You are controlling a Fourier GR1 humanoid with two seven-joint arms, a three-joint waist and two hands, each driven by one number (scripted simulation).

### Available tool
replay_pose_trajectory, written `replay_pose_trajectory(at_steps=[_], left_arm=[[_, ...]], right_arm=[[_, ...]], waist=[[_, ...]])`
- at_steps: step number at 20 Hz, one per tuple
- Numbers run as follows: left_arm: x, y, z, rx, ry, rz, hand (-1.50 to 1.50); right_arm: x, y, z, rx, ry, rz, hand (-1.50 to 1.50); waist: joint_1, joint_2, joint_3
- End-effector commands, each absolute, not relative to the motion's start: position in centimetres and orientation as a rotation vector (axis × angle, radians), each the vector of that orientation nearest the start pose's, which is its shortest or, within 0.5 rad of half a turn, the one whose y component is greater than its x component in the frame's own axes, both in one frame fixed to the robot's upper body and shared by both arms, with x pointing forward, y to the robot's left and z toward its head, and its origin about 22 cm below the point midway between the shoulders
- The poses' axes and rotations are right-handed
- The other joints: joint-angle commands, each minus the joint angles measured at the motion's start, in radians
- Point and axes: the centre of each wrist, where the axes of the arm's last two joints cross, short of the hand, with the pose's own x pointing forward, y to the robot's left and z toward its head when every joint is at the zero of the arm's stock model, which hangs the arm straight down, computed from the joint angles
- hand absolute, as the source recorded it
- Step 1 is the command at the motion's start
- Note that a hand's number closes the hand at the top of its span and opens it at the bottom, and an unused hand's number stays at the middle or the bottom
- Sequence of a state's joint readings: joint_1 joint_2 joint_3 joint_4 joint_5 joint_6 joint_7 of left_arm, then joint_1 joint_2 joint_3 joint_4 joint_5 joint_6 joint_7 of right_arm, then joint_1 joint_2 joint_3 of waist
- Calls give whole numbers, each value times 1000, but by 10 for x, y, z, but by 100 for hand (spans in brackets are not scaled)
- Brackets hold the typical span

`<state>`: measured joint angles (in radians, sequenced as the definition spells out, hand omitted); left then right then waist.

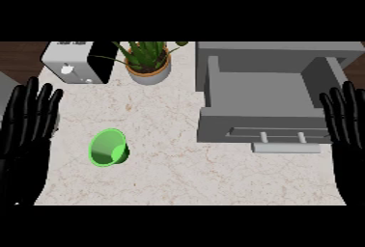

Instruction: Pick up the cup, place it into the drawer and close the drawer

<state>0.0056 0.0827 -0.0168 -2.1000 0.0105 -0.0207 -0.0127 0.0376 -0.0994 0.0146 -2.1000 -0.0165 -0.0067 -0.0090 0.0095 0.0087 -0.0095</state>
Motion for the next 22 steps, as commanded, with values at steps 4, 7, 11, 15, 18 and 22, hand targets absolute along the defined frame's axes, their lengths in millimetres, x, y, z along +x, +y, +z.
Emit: replay_pose_trajectory(at_steps=[4, 7, 11, 15, 18, 22], left_arm=[[187, 258, 123, -34, -2105, -152, -150], [197, 249, 97, -151, -1891, 72, -150], [207, 261, 90, -131, -1864, 115, -150], [215, 263, 78, -121, -1840, 133, -150], [226, 294, 66, -55, -1814, 134, -150], [221, 285, 27, -46, -1780, 129, -150]], right_arm=[[208, -242, 133, -18, -2103, 127, -150], [210, -232, 115, 49, -1962, 249, -150], [233, -248, 101, 61, -1954, 238, -150], [245, -246, 112, 91, -1956, 231, -150], [244, -243, 117, 73, -1960, 244, -150], [261, -252, 133, 80, -1976, 275, -150]], waist=[[-7, -10, 9], [0, -3, 8], [-6, -6, 10], [-9, -8, 9], [-11, -8, 9], [-9, -8, 9]])
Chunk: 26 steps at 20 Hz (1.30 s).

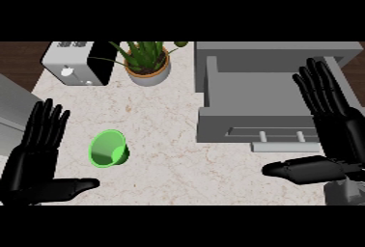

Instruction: Pick up the cup, place it into the drawer and close the drawer

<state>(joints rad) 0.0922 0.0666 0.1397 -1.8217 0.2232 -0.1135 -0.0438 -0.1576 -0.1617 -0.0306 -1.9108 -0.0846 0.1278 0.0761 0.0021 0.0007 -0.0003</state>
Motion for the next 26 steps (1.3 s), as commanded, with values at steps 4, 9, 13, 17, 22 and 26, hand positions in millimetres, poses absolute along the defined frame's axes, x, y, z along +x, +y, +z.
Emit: replay_pose_trajectory(at_steps=[4, 9, 13, 17, 22, 26], left_arm=[[223, 309, -2, -1, -1720, 129, -150], [221, 317, -53, 47, -1683, 160, -150], [220, 322, -81, 68, -1629, 161, -150], [218, 321, -91, 70, -1614, 142, -150], [229, 336, -116, 96, -1610, 150, -150], [221, 320, -144, 77, -1621, 150, -150]], right_arm=[[275, -237, 123, 55, -1995, 255, -150], [260, -247, 139, 53, -2004, 249, -150], [268, -254, 150, 69, -2022, 235, -150], [255, -237, 140, 62, -1990, 248, -150], [263, -263, 147, 53, -1999, 252, -150], [267, -275, 156, 51, -1999, 256, -150]], waist=[[0, 1, 0], [-5, 1, -1], [-6, 2, -1], [-3, -1, 0], [-7, 1, 0], [-8, 1, 0]])
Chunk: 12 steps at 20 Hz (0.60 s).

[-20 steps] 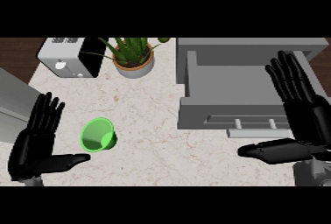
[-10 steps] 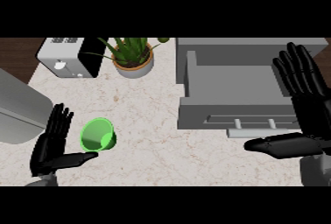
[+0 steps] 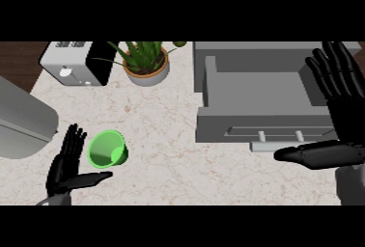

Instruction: Pick up the cup, place it into the drawer and close the drawer

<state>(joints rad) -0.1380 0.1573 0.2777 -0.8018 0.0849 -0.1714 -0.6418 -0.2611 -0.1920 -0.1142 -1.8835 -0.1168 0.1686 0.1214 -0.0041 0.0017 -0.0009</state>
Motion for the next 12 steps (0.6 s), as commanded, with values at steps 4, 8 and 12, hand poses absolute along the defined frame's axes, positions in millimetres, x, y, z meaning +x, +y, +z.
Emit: replay_pose_trajectory(at_steps=[4, 8, 12], left_arm=[[219, 335, -155, 97, -1659, 163, -150], [235, 332, -156, 76, -1664, 156, -150], [242, 323, -156, 91, -1684, 148, -150]], right_arm=[[272, -275, 147, 48, -1997, 250, -150], [268, -252, 152, 70, -1982, 272, -150], [263, -265, 151, 87, -1976, 271, -150]], waist=[[-3, 1, 0], [-10, 3, -1], [-11, 3, -1]])
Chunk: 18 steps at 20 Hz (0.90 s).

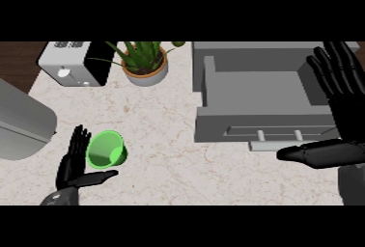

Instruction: Pick up the cup, place it into the drawer and close the drawer

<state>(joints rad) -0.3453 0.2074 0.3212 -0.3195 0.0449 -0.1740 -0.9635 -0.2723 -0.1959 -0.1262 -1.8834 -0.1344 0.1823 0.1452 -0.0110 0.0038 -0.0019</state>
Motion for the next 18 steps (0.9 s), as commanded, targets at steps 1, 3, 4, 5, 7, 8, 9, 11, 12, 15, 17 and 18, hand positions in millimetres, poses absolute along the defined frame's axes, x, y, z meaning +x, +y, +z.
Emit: replay_pose_trajectory(at_steps=[1, 3, 4, 5, 7, 8, 9, 11, 12, 15, 17, 18], left_arm=[[245, 324, -155, 78, -1689, 173, -150], [218, 321, -171, 74, -1710, 161, -150], [239, 331, -156, 74, -1695, 163, -150], [219, 320, -171, 56, -1696, 161, -150], [237, 313, -163, 47, -1697, 149, -150], [241, 305, -163, 45, -1702, 137, -150], [252, 304, -157, 67, -1708, 141, -150], [236, 306, -166, 7, -1700, 161, -150], [245, 309, -160, -10, -1702, 153, -150], [239, 297, -166, -102, -1719, 191, -150], [249, 297, -161, -188, -1726, 180, 150], [248, 287, -164, -228, -1729, 205, 150]], right_arm=[[273, -257, 148, 78, -1986, 288, -150], [274, -255, 152, 64, -2000, 274, -150], [271, -249, 143, 79, -2007, 263, -150], [269, -264, 158, 82, -1997, 268, -150], [264, -258, 153, 58, -1978, 272, -150], [279, -259, 157, 60, -1992, 277, -150], [265, -250, 152, 70, -1997, 287, -150], [280, -253, 158, 69, -2001, 257, -150], [269, -262, 150, 57, -1986, 297, -150], [268, -250, 164, 68, -1994, 279, -150], [276, -253, 146, 76, -1988, 279, -150], [276, -258, 161, 64, -1994, 277, -150]], waist=[[-5, 2, -1], [-7, 4, -1], [-12, 6, -2], [-12, 5, -2], [-6, 2, -1], [-5, 3, -1], [-15, 5, -2], [-6, 4, -1], [-12, 4, -1], [-15, 5, -3], [-10, 8, -3], [-10, 6, -3]])
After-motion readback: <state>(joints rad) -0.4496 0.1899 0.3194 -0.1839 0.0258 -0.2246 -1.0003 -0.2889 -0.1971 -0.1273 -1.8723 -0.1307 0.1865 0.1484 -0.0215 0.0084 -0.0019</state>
